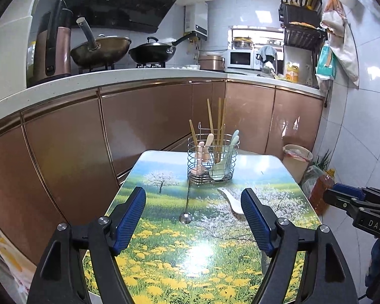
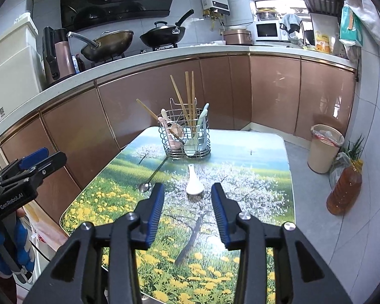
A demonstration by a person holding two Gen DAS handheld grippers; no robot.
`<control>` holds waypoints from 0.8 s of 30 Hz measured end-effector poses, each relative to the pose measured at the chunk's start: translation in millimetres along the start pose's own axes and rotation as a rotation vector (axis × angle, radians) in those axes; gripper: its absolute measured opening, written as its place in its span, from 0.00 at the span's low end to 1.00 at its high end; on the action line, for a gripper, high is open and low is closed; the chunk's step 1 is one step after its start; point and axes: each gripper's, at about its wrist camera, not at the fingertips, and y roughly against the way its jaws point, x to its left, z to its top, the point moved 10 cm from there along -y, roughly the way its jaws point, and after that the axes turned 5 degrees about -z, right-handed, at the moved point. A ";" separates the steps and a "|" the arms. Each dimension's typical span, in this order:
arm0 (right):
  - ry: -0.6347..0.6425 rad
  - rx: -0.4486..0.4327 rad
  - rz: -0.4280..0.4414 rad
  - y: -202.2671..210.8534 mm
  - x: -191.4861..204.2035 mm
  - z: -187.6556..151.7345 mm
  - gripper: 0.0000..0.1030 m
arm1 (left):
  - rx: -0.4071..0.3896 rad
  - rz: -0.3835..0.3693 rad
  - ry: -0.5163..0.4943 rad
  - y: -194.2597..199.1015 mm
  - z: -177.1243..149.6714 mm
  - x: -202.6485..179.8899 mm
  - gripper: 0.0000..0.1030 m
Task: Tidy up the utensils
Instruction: 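Withdraw both tools and move toward the metal spoon and white spoon, then grasp the long metal spoon with the left tool while the right tool grasps the white spoon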
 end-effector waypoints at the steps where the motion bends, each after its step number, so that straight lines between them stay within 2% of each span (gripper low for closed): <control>1: 0.001 0.003 0.003 -0.7 0.6 -0.4 0.36 | 0.008 -0.010 0.002 -2.8 -1.7 -0.3 0.74; 4: 0.010 0.024 0.008 -10.5 0.2 -0.9 0.36 | 0.051 -0.042 0.010 -17.8 -8.4 3.4 0.74; 7: 0.023 0.066 0.020 -29.8 0.3 -3.0 0.36 | 0.114 -0.066 0.013 -41.2 -18.4 12.7 0.70; 11: 0.027 0.139 0.047 -67.0 -2.1 -6.2 0.36 | 0.205 -0.098 0.019 -78.7 -29.3 25.0 0.68; 13: 0.026 0.179 0.057 -90.4 -3.1 -5.8 0.36 | 0.262 -0.115 0.022 -103.3 -36.0 30.0 0.67; 17: 0.031 0.263 0.080 -141.2 -3.8 -5.1 0.36 | 0.398 -0.186 0.047 -159.6 -52.3 34.5 0.60; 24: 0.065 0.380 0.112 -227.2 0.3 -7.0 0.35 | 0.518 -0.232 0.071 -240.8 -69.4 39.3 0.54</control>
